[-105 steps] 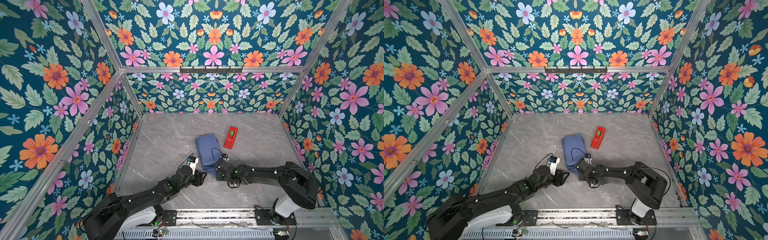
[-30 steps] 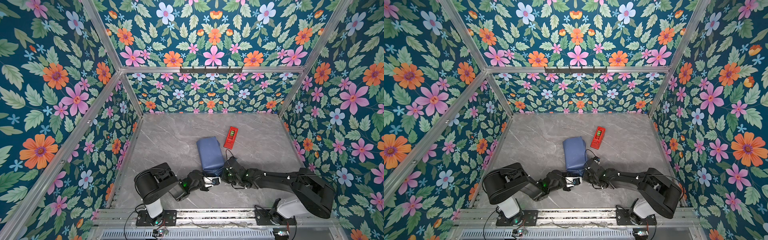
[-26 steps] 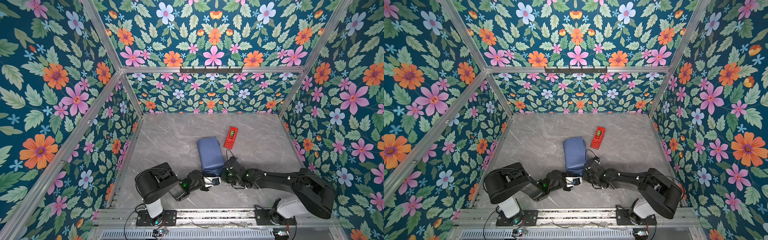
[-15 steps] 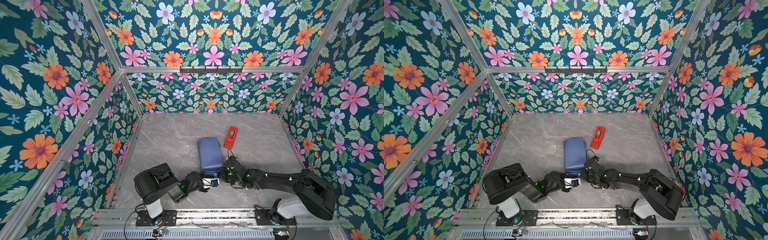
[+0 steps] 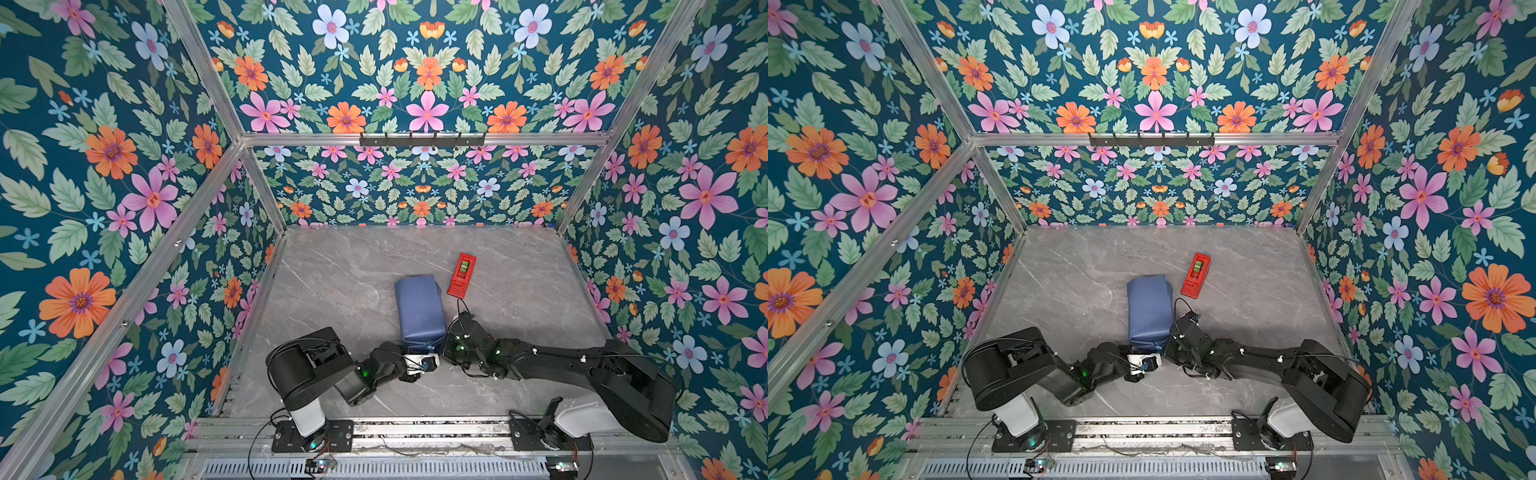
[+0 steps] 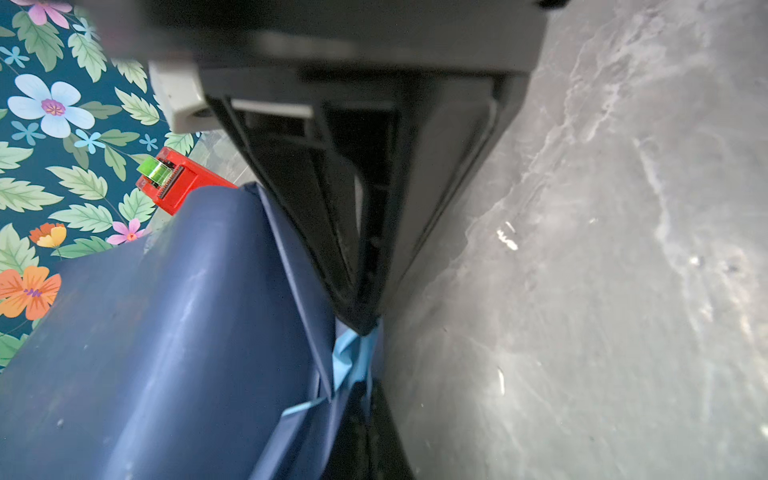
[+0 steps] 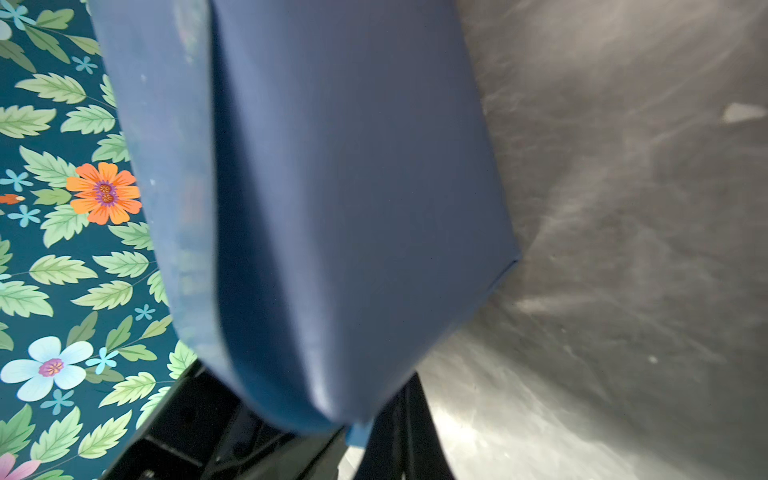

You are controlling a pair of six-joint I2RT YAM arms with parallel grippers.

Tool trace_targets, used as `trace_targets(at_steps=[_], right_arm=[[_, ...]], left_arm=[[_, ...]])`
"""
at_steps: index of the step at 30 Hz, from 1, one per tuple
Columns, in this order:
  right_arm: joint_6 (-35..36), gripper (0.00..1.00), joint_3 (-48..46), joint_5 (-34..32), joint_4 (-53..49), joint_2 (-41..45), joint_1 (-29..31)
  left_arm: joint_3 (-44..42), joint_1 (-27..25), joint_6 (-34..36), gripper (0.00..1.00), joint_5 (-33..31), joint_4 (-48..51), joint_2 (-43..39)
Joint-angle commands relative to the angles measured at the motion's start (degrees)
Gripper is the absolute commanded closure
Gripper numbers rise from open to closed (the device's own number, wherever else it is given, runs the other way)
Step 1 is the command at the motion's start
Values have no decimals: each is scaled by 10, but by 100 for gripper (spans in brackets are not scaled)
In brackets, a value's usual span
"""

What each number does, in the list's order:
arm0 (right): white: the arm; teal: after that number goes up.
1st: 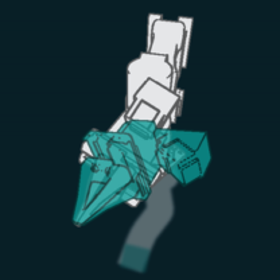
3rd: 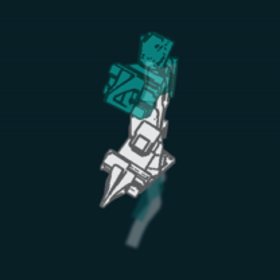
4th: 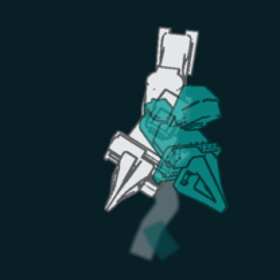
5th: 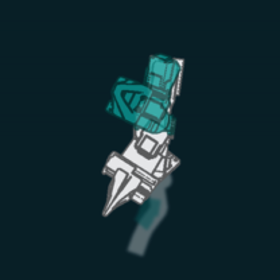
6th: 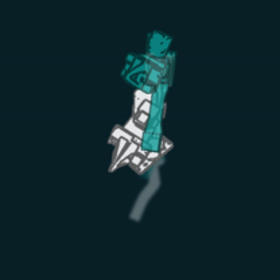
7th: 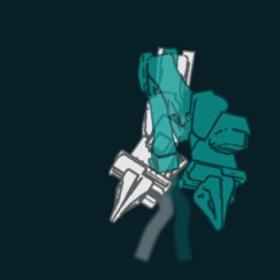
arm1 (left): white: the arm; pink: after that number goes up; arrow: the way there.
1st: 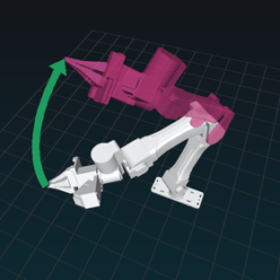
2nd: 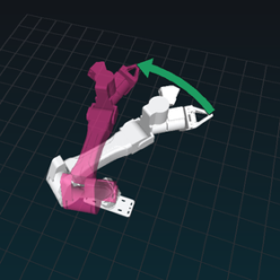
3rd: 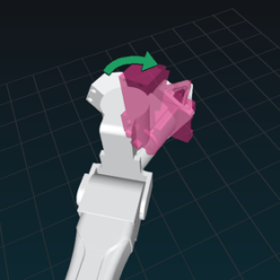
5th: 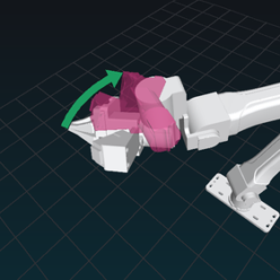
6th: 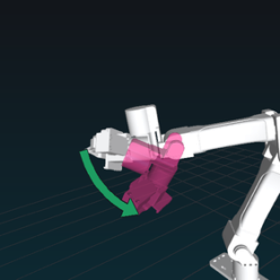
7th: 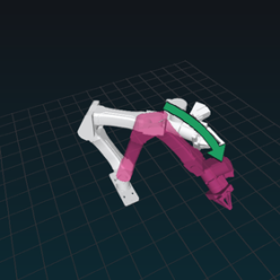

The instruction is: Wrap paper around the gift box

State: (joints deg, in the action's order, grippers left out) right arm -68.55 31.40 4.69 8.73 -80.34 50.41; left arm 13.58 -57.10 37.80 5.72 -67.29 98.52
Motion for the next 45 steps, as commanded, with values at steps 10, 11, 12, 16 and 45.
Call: trace_targets(at_steps=[10, 11, 12, 16, 45], right_arm=[[139, 65, 36, 1, -88, 105, -28], [155, 64, 50, 12, -87, 100, -30], [177, 64, 70, 20, -91, 92, -31], [225, 64, 142, 39, -111, 45, -47], [252, 80, 127, 87, -114, -47, -81]], left_arm=[[-22, 1, -32, 100, -8, -59, 5], [-23, 1, -35, 100, -7, -67, 7], [-24, 1, -38, 100, -8, -74, 8], [-31, 1, -44, 100, -7, -96, 13], [-23, 20, -88, 100, -18, -113, -17]])
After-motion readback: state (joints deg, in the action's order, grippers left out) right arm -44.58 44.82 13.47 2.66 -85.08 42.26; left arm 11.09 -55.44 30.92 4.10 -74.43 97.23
